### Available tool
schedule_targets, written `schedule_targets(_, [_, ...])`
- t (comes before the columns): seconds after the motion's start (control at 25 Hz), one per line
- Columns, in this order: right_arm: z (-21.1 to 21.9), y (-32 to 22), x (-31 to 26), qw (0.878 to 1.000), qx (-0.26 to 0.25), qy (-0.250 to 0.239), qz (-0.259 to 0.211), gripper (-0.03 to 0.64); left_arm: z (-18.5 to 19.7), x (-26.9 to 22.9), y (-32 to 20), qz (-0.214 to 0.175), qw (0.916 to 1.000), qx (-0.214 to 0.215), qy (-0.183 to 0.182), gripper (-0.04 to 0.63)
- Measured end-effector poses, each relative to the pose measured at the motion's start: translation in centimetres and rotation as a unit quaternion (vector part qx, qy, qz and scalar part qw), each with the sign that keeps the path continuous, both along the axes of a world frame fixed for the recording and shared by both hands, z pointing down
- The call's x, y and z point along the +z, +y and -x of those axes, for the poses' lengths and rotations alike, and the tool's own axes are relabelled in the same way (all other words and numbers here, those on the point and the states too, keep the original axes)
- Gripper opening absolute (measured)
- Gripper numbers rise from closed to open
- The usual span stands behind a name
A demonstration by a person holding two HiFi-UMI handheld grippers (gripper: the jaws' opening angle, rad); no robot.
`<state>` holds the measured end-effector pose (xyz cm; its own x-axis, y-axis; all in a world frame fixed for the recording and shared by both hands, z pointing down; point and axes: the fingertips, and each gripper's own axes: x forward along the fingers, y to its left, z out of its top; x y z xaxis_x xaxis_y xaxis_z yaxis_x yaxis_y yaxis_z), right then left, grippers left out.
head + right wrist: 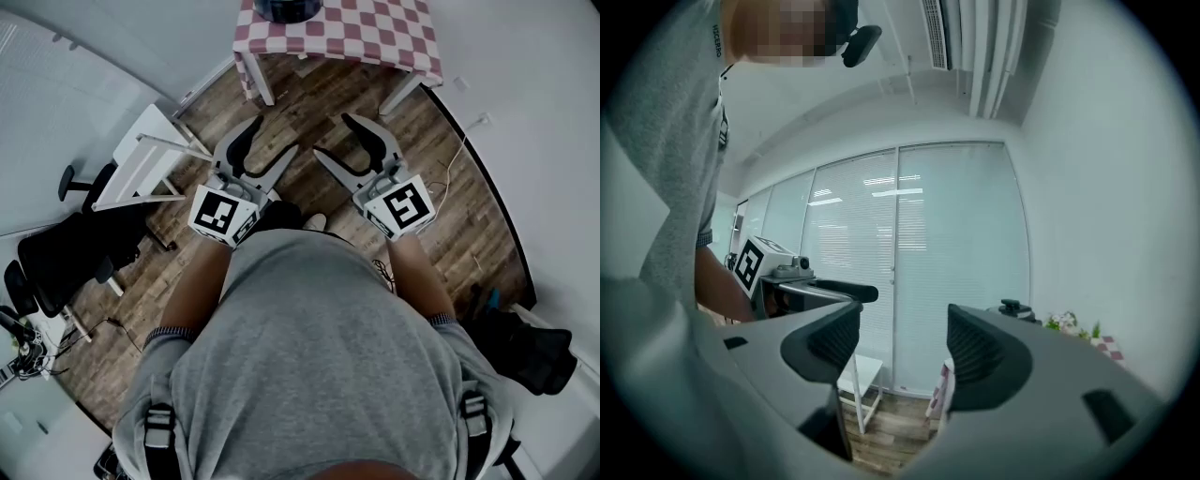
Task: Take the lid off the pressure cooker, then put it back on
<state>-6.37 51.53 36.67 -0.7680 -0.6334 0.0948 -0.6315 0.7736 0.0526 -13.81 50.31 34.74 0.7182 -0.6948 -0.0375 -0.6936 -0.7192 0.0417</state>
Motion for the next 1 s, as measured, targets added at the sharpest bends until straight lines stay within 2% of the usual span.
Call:
schedule_targets(0.08, [-0.1, 0.0, 0.0, 1.0, -0.001, 0.0, 0.002, 0.314, 0.1, -0.2, -0.1, -0.004, 1.0, -0.007, -0.003, 0.328])
schedule_targets(0.52, [0.6, -2.6, 0.5, 1.0, -0.013, 0.007, 0.014, 0.388, 0.9, 0.2, -2.9, 0.008, 1.0, 0.0, -0.003, 0.33])
schedule_targets(0.72, [1.1, -5.8, 1.5, 0.999, -0.008, 0.016, 0.028, 0.396, 1.5, 1.0, -6.1, 0.006, 1.0, 0.007, -0.004, 0.33])
schedule_targets(1.0, [3.1, -12.8, 2.1, 0.998, 0.003, 0.034, 0.046, 0.396, 4.1, 1.0, -13.7, 0.006, 0.9999, 0.002, -0.008, 0.331])
